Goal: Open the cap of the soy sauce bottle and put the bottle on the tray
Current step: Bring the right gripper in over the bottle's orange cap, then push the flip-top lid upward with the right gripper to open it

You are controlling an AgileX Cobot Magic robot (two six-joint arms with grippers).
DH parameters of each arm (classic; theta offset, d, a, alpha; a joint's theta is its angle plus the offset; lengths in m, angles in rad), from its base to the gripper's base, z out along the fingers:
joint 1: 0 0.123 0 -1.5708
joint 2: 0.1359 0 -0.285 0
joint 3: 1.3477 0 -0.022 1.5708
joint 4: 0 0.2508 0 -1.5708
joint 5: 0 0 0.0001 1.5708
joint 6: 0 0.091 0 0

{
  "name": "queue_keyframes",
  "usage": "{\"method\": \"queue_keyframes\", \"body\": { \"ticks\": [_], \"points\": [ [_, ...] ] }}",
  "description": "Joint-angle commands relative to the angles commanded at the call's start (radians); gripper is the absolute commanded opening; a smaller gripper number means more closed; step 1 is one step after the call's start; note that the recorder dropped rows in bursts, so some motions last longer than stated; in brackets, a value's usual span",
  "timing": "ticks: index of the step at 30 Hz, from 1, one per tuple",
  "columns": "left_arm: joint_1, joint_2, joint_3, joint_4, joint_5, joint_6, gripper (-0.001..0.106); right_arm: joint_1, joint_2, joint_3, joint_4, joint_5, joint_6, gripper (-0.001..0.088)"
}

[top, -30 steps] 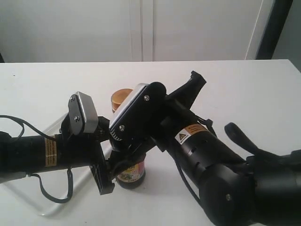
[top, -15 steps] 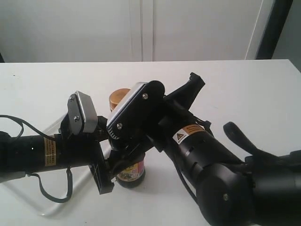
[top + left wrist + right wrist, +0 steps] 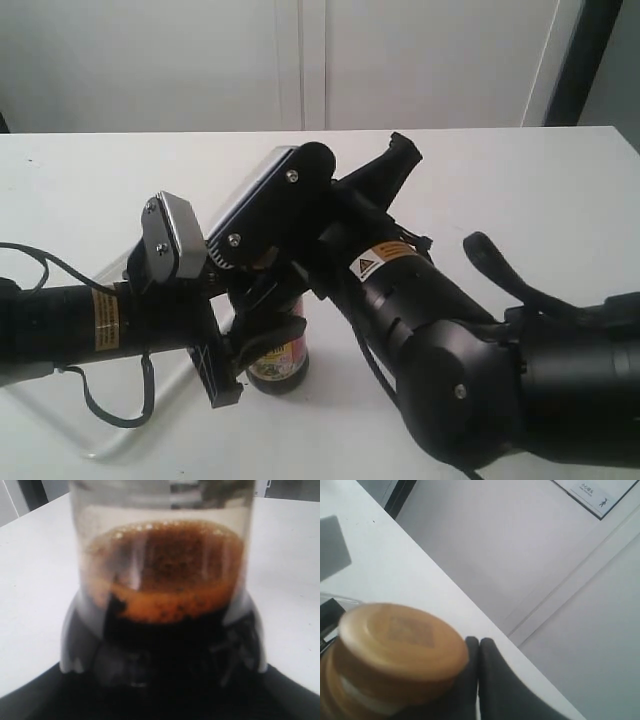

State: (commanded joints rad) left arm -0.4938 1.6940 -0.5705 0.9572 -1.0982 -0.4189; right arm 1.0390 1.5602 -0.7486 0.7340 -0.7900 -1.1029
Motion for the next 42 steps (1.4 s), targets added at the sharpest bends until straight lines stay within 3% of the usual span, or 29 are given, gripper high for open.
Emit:
{"method": "queue_keyframes", "body": {
  "ticks": [16, 23, 27, 30, 33, 37, 42],
  "points": [
    [0.0, 0.0, 0.0, 0.017, 0.0, 0.0, 0.0, 0.0, -0.003, -0.107, 0.069, 0.001, -0.036, 0.0],
    [0.0, 0.0, 0.0, 0.015, 0.0, 0.0, 0.0, 0.0, -0.024, -0.126, 0.269, -0.01, -0.042, 0.0],
    [0.0, 0.0, 0.0, 0.015, 0.0, 0.0, 0.0, -0.004, -0.073, -0.126, 0.285, 0.022, 0.028, 0.0],
    [0.0, 0.0, 0.0, 0.013, 0.0, 0.0, 0.0, -0.006, -0.135, -0.126, 0.292, 0.083, 0.033, 0.0],
    [0.0, 0.0, 0.0, 0.011, 0.0, 0.0, 0.0, -0.037, -0.187, -0.126, 0.29, 0.248, 0.033, 0.0],
    [0.0, 0.0, 0.0, 0.011, 0.0, 0.0, 0.0, -0.108, -0.241, -0.122, 0.29, 0.525, 0.033, 0.0],
    [0.0, 0.0, 0.0, 0.008, 0.0, 0.0, 0.0, -0.189, -0.319, -0.12, 0.29, 0.701, 0.031, 0.0]
  ]
}}
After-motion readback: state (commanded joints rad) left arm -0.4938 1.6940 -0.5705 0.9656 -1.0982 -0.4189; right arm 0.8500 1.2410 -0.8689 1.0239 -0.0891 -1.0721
